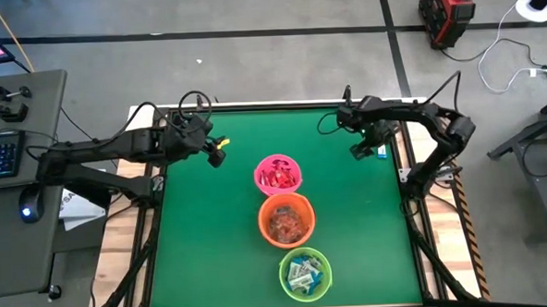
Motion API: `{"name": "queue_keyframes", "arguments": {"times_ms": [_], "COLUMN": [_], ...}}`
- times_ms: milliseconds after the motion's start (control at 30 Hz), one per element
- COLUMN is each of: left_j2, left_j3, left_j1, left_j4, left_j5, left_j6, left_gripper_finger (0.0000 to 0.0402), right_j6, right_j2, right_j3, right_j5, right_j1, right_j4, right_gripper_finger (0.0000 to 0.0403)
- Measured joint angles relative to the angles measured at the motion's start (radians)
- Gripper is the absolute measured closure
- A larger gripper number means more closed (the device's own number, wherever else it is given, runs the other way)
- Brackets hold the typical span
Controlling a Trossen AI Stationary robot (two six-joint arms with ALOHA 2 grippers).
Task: Sort candy by brand, put in halloween buckets
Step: Put the white chocolate into the green bucket
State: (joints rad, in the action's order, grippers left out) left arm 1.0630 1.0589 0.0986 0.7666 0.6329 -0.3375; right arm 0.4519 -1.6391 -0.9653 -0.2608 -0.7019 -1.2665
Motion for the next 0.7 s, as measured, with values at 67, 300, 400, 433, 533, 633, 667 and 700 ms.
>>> {"name": "queue_keyframes", "arguments": {"times_ms": [67,300,400,433,533,633,667,700], "left_j2": [0.000,0.000,0.000,0.000,0.000,0.000,0.000,0.000], "left_j3": [0.000,0.000,0.000,0.000,0.000,0.000,0.000,0.000], "left_j1": [0.000,0.000,0.000,0.000,0.000,0.000,0.000,0.000], "left_j4": [0.000,0.000,0.000,0.000,0.000,0.000,0.000,0.000], "left_j5": [0.000,0.000,0.000,0.000,0.000,0.000,0.000,0.000], "left_j6": [0.000,-0.001,-0.001,-0.001,-0.001,-0.001,-0.001,-0.001], "left_gripper_finger": [0.0163,0.0163,0.0163,0.0163,0.0163,0.0163,0.0163,0.0163], "right_j6": [0.000,0.015,-0.005,-0.009,-0.030,-0.039,-0.041,-0.042], "right_j2": [0.000,0.000,0.003,0.006,0.021,0.037,0.039,0.039], "right_j3": [0.000,0.000,0.000,0.000,0.000,0.000,0.000,0.000], "right_j5": [0.016,0.050,0.085,0.090,0.114,0.136,0.154,0.174], "right_j1": [-0.034,-0.137,-0.175,-0.187,-0.222,-0.247,-0.254,-0.259], "right_j4": [0.006,0.047,0.056,0.057,0.065,0.074,0.074,0.073], "right_gripper_finger": [0.0172,0.0172,0.0172,0.0172,0.0172,0.0172,0.0172,0.0172]}}
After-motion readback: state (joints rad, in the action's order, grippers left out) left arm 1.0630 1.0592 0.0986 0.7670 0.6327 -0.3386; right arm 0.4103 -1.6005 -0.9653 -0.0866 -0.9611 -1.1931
